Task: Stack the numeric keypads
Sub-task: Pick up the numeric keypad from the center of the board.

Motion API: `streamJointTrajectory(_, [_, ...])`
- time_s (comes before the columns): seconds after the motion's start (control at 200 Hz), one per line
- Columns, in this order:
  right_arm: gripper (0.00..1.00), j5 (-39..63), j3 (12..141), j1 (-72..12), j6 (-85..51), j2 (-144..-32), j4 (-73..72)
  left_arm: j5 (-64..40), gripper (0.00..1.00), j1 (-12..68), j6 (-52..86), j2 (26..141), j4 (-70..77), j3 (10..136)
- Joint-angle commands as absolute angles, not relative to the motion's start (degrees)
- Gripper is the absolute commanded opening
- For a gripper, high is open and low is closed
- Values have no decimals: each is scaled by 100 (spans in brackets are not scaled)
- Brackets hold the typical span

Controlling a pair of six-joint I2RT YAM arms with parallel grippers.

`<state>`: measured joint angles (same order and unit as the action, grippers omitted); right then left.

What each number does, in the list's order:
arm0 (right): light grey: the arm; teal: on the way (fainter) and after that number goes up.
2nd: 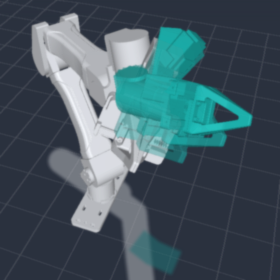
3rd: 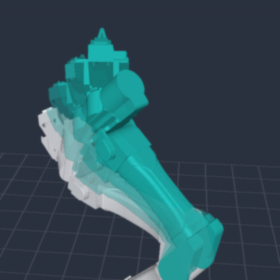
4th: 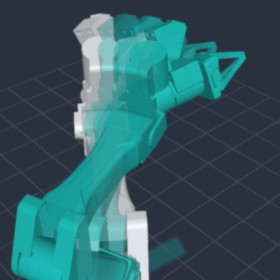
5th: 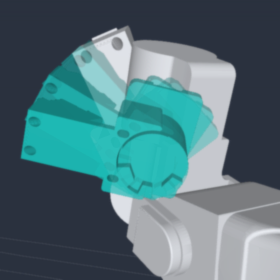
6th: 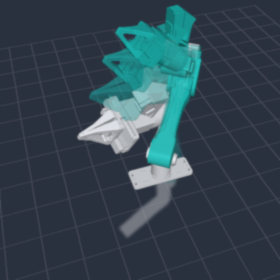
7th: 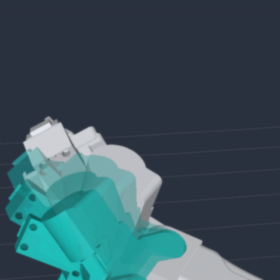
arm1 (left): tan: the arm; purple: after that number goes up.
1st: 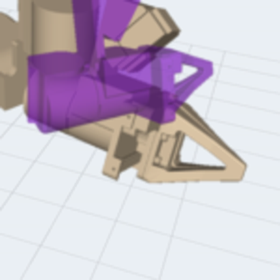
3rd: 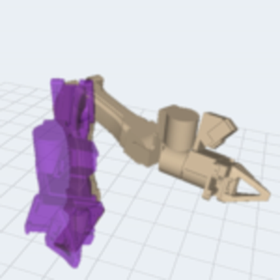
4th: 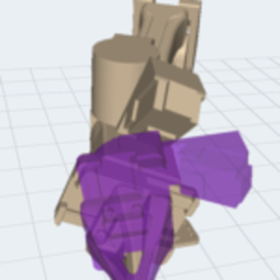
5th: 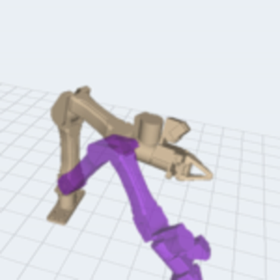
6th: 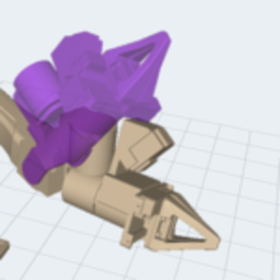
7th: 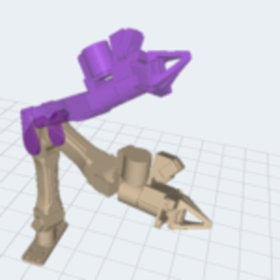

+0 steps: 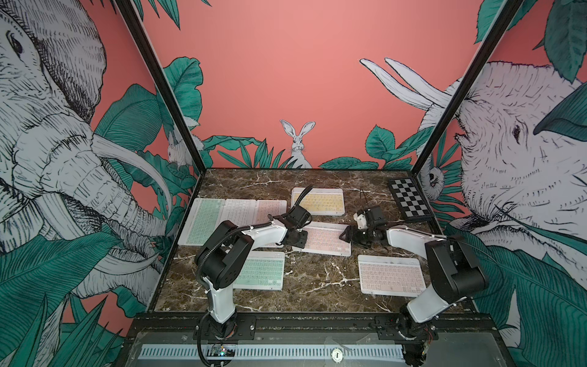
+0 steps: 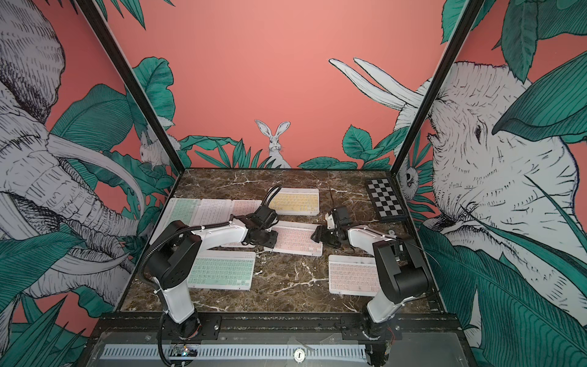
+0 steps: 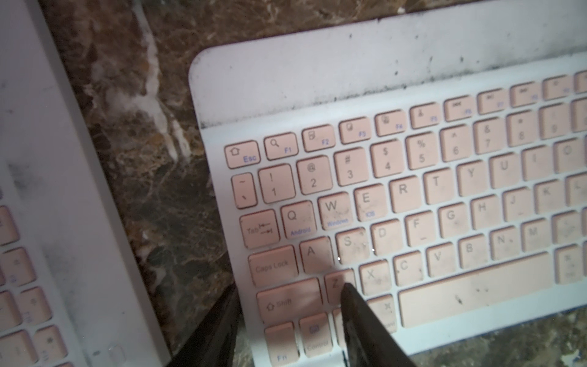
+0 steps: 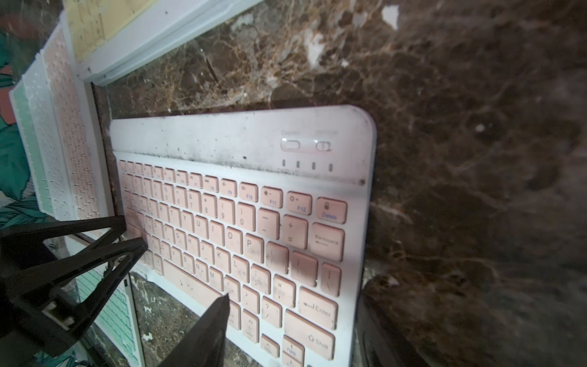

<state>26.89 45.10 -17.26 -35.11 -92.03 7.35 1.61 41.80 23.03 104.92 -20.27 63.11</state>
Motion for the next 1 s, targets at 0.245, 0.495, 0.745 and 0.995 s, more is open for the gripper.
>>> streamJointTrajectory(0.245, [62,3514,4210,-1696,-3961,-8912,-176,-114,53,4265,2407,10373,-2013,6032])
streamJointTrajectory(0.495, [61,3472,4195,-1695,-3894,-8930,-126,-112,53,4271,2407,10381,-2013,6022])
streamJointTrajectory(0.745, [62,1898,4672,-1694,-2973,-8951,1578,15,53,4273,2421,10354,-2081,6019])
streamJointTrajectory(0.995, [63,1593,4713,-1705,-2732,-9005,1761,71,53,4270,2406,10336,-2110,6034])
